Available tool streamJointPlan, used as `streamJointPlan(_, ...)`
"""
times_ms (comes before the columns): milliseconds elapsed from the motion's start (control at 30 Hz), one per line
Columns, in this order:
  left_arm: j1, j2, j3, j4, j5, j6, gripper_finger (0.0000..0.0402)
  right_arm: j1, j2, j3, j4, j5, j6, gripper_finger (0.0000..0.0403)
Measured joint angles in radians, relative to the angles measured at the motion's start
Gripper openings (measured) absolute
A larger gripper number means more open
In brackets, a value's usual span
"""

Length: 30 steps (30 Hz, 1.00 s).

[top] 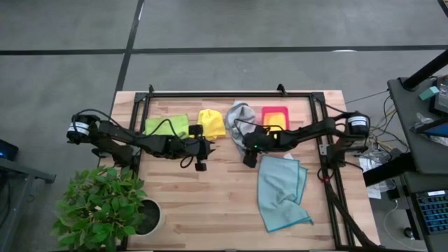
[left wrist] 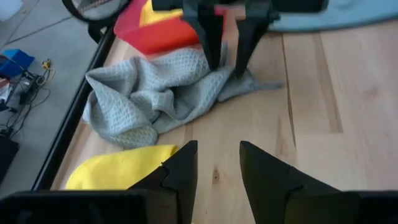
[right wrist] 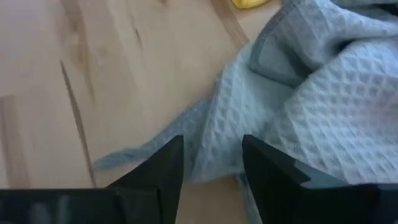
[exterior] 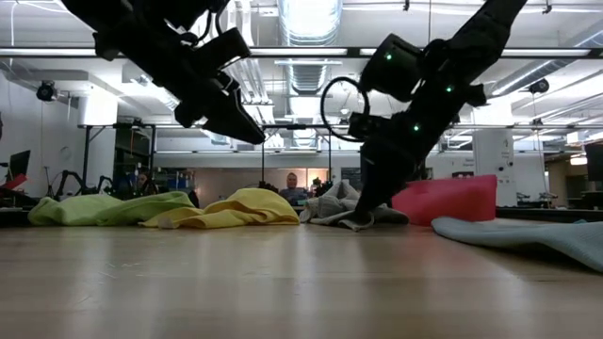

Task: Fold microfiber towels
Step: Fold the gray microfiber towel

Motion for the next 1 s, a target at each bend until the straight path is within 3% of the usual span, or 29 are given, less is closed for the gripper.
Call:
streamJointPlan(133,0.0,0.0,0.0,0.033,0.0,-0.002,0.0105,0.0,0.058,0.018,-0.004,0.102,0.005,0.0142)
streamJointPlan(200,0.0,0.0,0.0,0.043,0.0,-0.003,0.0105,0.0,0.067,0.032,0.0,0.103,-0.015,0.0127)
streamJointPlan(433,0.0,0.0,-0.002,0.085,-0.001,-0.003,0.0105,0.014,0.017,0.077,-0.087,0.097,-0.056,0.0021)
streamJointPlan(567,0.0,0.0,-0.005,0.154,0.005,-0.044,0.0105,0.045,-0.05,0.119,-0.161,0.1,-0.06,0.0012)
streamJointPlan(800,-0.023,0.0,-0.006,0.251,0.129,-0.051,0.0106,0.142,-0.167,0.175,-0.202,0.102,-0.086,0.0009)
streamJointPlan(1000,-0.064,0.003,-0.006,0.349,0.136,-0.077,0.0138,0.215,-0.22,0.217,-0.197,0.109,-0.121,0.0009)
